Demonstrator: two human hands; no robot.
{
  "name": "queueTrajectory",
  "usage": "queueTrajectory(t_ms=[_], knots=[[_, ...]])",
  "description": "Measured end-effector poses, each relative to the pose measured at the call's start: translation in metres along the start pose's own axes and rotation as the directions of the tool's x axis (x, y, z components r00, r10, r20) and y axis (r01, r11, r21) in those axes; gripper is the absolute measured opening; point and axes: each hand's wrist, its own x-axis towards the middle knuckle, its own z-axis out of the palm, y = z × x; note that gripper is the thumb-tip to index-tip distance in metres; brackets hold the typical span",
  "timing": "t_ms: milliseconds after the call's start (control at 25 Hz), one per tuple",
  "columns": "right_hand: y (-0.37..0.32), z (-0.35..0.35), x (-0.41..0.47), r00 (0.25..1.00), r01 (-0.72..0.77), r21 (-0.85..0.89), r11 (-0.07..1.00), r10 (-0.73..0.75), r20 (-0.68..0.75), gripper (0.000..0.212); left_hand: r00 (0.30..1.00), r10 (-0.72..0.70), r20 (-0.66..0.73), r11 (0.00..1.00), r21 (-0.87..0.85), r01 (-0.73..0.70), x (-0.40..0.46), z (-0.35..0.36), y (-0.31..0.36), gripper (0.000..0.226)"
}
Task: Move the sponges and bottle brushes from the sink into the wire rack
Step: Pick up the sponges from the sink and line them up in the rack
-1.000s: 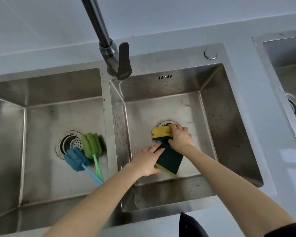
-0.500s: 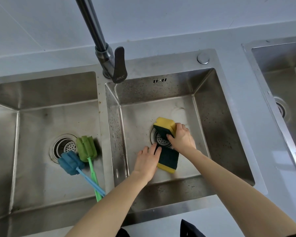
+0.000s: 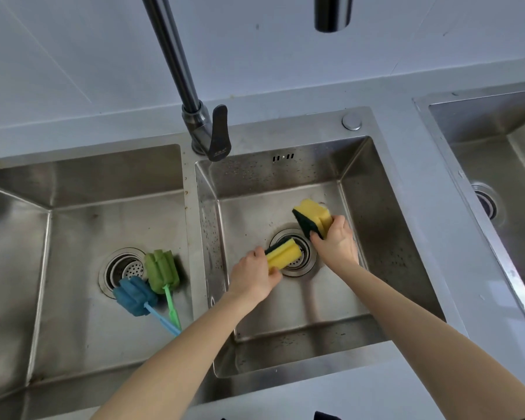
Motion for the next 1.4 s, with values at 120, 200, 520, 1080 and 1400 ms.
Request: queueTrajectory(t_ms=[120,200,520,1080,1400], knots=[[-0.003,-0.009,-0.005,1.0,-0.02,0.09,0.996,0.022,-0.018,0.048,0.991,-0.134,0.002,0.959,-0.25,0.13,0.001,-0.018,0.009,0.041],[-0.006,-0.013,-0.01,1.0,-0.028,0.159,0.987,0.027,0.008,0.051,0.987,-0.158,-0.005,0.916,-0.375,0.144,0.001,-0.029,0.012,0.037],[-0.034,-0.025,-0.043,0.965,-0.04,0.513,0.858,-0.1,0.243,0.055,0.987,-0.148,-0.061,0.69,-0.721,0.059,-0.022,-0.063,0.006,0.035],[-0.054,-0.029,-0.078,0.927,0.017,0.759,0.651,-0.295,0.233,0.032,0.983,-0.157,-0.093,0.538,-0.843,0.006,-0.071,-0.096,-0.033,0.029],[-0.077,-0.023,-0.11,0.921,0.093,0.7,0.709,-0.328,0.21,0.016,0.972,-0.013,-0.235,0.616,-0.768,-0.177,-0.103,-0.106,-0.063,0.049]])
